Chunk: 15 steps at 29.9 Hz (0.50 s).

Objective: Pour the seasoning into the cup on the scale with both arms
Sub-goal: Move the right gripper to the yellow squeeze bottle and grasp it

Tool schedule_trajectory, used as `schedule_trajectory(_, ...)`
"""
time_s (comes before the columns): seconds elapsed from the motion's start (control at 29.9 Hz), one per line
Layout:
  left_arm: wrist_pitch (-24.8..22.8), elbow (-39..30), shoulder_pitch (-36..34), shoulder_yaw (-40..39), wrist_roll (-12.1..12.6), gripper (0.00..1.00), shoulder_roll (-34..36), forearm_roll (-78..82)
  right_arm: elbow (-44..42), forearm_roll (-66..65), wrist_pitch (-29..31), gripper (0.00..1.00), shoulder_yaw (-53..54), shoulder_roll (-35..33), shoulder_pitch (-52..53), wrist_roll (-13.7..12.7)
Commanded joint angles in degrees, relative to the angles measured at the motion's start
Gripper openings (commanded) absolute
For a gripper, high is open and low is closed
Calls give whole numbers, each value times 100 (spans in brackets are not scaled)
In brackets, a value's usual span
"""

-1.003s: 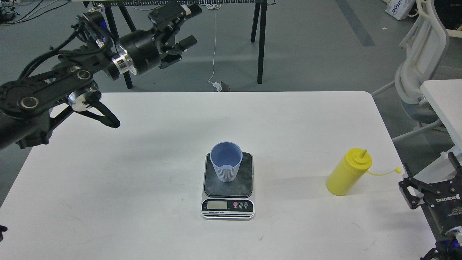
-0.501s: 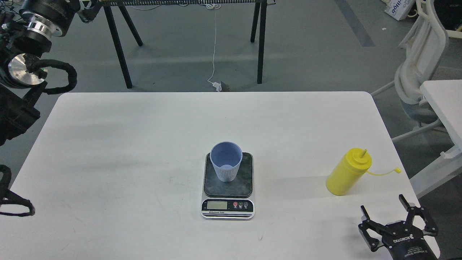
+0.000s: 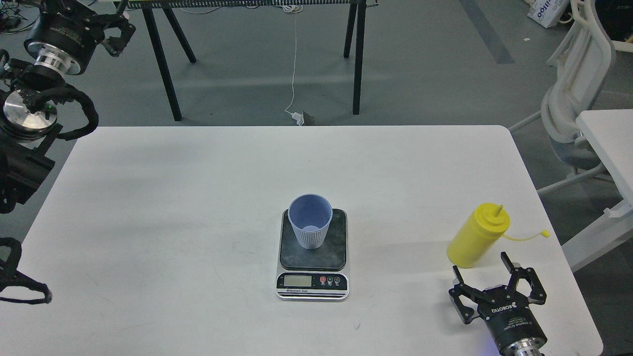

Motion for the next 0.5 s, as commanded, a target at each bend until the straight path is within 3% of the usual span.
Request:
schedule_trajectory(0.0,1,-1,22,30,-7,99,8,9,-62,-5,0,98,1,50,166,1)
schedule_trajectory(0.47,1,-1,207,48,-16,99,52,17,-818,13,0,90,53,322,931,88)
